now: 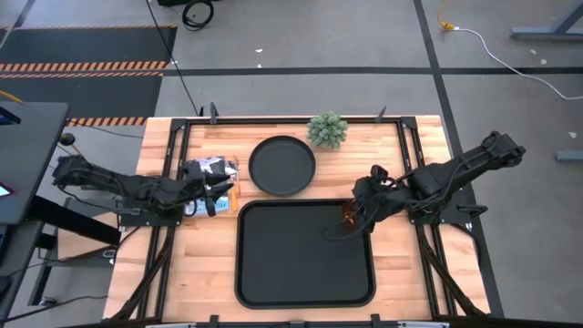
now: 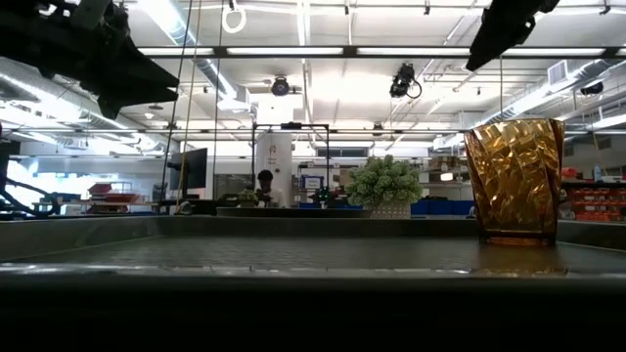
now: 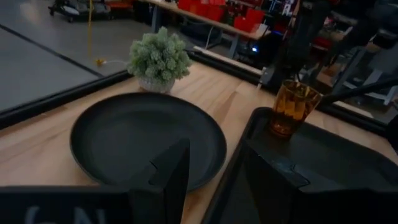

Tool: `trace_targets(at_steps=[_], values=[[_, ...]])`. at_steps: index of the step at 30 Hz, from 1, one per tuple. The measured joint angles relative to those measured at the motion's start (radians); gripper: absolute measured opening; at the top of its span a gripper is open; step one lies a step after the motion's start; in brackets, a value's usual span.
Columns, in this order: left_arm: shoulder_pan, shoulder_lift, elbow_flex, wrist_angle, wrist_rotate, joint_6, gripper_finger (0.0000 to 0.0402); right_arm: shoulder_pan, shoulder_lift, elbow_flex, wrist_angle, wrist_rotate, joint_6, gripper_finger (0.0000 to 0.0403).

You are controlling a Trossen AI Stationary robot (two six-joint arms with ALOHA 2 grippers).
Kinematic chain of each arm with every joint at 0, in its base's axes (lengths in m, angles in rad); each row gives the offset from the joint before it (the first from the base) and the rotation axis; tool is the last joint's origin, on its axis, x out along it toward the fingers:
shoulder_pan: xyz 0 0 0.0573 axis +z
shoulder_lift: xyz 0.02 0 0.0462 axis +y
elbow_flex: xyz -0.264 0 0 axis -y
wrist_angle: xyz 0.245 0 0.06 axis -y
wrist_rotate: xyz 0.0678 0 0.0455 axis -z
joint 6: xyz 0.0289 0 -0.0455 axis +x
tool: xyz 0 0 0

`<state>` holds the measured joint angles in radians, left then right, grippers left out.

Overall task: Pick and place plate/cup/fork/spoon on tray
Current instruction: Put the black plate on the black serving tray to the bottom left of the orange glass

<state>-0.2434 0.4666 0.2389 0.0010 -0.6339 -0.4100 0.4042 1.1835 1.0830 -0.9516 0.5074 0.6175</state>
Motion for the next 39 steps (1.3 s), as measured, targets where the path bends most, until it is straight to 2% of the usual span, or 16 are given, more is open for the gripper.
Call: trace_targets(at_steps=[13, 23, 30, 39], values=[[0.189, 0.219, 0.079, -0.023, 0.237, -0.031, 0.0157, 0.000, -0.168, -0.153, 0.156, 0.086, -0.053, 0.0224], [0.286, 0.427, 0.168, -0.060, 0.407, 0.006, 0.0157, 0.000, -0.206, -0.184, 0.224, 0.099, -0.094, 0.0224], [0.310, 0.563, 0.246, -0.086, 0.462, 0.073, 0.0157, -0.001, -0.209, -0.184, 0.227, 0.099, -0.118, 0.0224], [0.311, 0.692, 0.356, -0.168, 0.475, 0.158, 0.0157, -0.015, -0.258, -0.184, 0.188, 0.129, -0.124, 0.0222]])
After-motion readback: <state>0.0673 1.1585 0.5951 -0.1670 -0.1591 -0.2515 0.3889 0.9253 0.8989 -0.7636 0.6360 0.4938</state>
